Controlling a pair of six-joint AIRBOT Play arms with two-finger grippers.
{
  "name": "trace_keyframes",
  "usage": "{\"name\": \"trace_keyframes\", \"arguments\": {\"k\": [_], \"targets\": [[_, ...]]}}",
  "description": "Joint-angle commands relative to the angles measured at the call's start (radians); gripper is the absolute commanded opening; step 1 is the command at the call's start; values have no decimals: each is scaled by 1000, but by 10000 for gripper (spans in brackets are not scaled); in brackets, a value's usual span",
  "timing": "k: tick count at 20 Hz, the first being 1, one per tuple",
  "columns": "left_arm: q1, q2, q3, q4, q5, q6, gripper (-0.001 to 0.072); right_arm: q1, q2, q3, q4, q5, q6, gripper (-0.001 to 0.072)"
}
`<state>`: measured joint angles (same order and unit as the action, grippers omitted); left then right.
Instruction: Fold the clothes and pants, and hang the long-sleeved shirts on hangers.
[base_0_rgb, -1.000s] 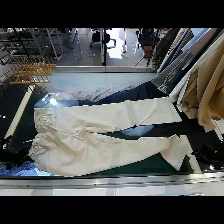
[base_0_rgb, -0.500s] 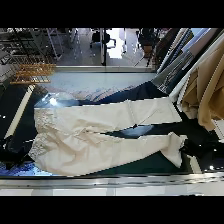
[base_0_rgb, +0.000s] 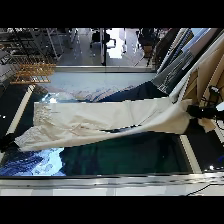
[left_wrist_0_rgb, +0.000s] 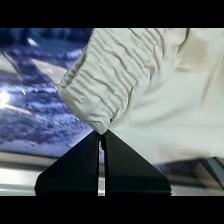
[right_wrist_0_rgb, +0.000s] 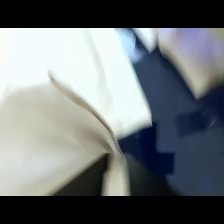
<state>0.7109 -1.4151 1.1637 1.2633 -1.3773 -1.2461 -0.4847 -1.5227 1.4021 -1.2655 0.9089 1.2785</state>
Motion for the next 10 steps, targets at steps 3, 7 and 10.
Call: {"name": "trace_keyframes", "arguments": {"k": [3,7,10], "targets": [[2,-79,36,16,34,-10,9,39,-95,96,12,286,47,481],[2,-153,36,15,31,-10,9,-86,-63,-22,108,574,48,443],[2,-185,36,15,25,-10,9,-153,-56,-189,266,540,48,400]]}}
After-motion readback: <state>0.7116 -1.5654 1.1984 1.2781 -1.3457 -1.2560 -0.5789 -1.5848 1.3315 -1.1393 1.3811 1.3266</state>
